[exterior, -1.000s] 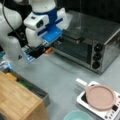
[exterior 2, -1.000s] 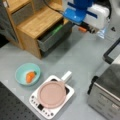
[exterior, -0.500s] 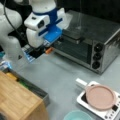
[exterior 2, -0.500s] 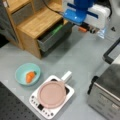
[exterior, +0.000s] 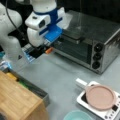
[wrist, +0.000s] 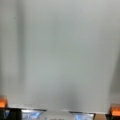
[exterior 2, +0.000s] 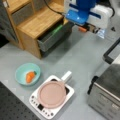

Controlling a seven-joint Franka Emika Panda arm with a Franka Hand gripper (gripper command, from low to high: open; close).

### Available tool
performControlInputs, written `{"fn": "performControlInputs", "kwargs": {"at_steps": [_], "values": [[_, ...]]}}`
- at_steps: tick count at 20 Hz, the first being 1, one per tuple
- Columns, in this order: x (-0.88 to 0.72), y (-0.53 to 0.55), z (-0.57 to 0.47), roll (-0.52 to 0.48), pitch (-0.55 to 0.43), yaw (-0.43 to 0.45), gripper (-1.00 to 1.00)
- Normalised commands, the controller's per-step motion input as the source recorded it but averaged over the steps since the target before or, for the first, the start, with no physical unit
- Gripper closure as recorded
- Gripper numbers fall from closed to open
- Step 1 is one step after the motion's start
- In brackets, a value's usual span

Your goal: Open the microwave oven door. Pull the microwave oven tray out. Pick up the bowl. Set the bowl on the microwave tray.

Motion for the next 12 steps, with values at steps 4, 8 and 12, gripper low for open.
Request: {"fn": "performControlInputs", "kwargs": {"at_steps": [4,8,12], "values": [[-0.23,0.19,-0.02,0.188,0.000,0.064,-1.00],[-0.21,0.19,0.00,0.159,-0.019,0.045,-1.00],[-0.27,0.36,0.06,0.142,-0.033,0.008,-1.00]]}}
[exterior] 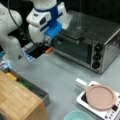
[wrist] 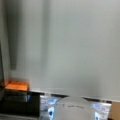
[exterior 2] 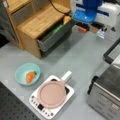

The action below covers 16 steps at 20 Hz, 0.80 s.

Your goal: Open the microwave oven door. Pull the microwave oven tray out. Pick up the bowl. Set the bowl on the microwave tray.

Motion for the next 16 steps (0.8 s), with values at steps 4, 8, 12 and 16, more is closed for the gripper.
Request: {"fn": "performControlInputs", "kwargs": {"at_steps": [4,8,12,16], "values": [[-0.33,0.49,0.07,0.115,-0.019,-0.031,-1.00],[-0.33,0.42,0.02,0.100,-0.025,-0.080,-1.00],[-0.32,0.35,-0.04,0.112,-0.040,-0.135,-1.00],[-0.24,0.36,-0.09,0.124,-0.051,-0.187,-1.00]]}}
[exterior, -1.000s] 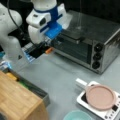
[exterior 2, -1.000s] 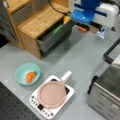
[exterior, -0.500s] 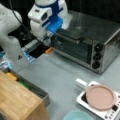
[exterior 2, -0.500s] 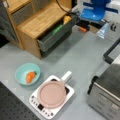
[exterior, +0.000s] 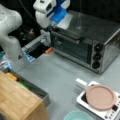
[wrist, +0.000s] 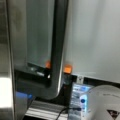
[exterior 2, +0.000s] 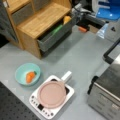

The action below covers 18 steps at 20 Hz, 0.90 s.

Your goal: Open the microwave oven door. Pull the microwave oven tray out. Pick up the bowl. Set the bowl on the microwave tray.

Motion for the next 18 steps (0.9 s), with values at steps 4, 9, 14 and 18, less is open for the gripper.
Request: {"fn": "performControlInputs", "kwargs": {"at_steps": [4,9,14,18], "values": [[-0.13,0.38,-0.12,0.110,-0.077,-0.194,-1.00],[0.02,0.31,-0.15,0.081,-0.087,-0.172,-1.00],[0.07,0.18,-0.12,0.088,-0.067,-0.192,-1.00],[0.13,0.15,-0.15,0.105,-0.052,-0.177,-1.00]]}}
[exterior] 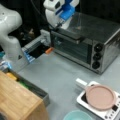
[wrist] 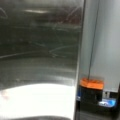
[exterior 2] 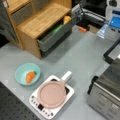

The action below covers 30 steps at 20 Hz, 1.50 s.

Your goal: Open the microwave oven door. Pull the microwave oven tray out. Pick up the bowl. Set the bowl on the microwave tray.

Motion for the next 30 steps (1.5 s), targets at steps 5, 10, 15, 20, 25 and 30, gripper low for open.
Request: {"fn": "performControlInputs", "kwargs": {"at_steps": [5,10,15,20,25,30], "values": [[0.11,0.15,-0.19,0.118,-0.045,-0.163,-1.00],[0.05,0.15,-0.14,0.116,-0.039,-0.149,-1.00],[-0.01,0.21,-0.07,0.104,-0.029,-0.153,-1.00],[-0.04,0.29,-0.02,0.088,-0.020,-0.179,-1.00],[-0.04,0.24,-0.03,0.079,-0.022,-0.172,-1.00],[0.00,0.02,-0.12,0.112,-0.048,-0.089,-1.00]]}}
